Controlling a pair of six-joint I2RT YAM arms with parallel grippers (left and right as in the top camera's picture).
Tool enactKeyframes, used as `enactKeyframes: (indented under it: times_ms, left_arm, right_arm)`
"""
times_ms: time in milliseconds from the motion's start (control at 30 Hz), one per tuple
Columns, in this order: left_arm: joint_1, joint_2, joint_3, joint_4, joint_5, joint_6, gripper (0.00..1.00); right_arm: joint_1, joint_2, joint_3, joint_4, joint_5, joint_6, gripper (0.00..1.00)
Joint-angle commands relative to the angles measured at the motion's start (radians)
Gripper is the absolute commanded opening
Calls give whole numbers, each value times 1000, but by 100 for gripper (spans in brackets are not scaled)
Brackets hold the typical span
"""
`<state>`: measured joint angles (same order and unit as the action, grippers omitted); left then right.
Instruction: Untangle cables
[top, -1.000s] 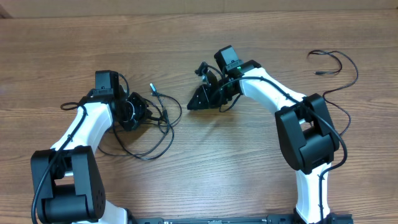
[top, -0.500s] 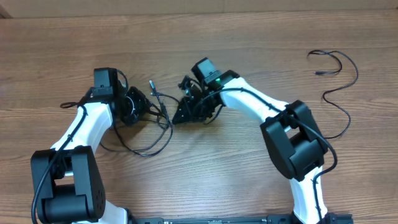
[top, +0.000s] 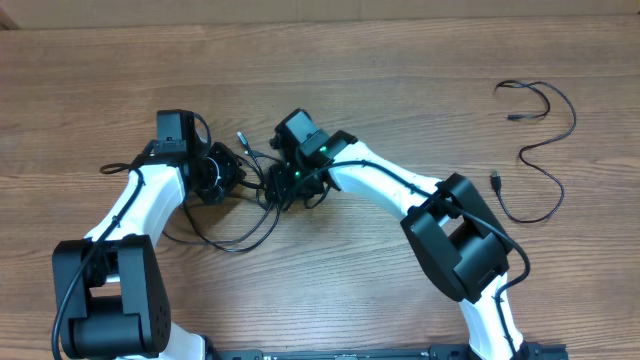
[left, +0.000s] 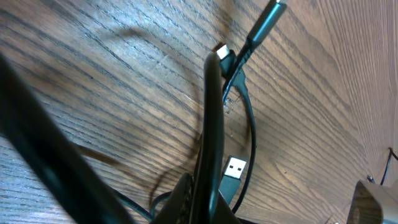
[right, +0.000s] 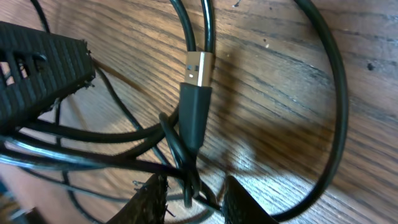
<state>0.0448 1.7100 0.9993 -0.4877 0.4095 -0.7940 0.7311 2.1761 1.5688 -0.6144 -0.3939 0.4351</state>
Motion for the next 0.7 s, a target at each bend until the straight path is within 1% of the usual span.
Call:
enactKeyframes:
  times_ms: [0, 367, 467, 567, 667]
  left_arm:
    - [-11, -10, -3, -4, -18, -7, 4]
    - [-11, -10, -3, -5, -18, -7, 4]
    - [-11, -10, -3, -5, -18, -7, 4]
    - [-11, -10, -3, -6, -21, -19, 4]
    - [-11, -10, -3, -6, -40, -50, 4]
  right_arm:
    - [16, -6, 1, 7, 79, 10, 29]
    - [46, -6, 1, -18, 135, 10, 26]
    - [48, -6, 1, -22, 135, 10, 20]
    - [48, -6, 1, -26, 135, 10, 4]
    - [47, -6, 1, -43, 135, 10, 4]
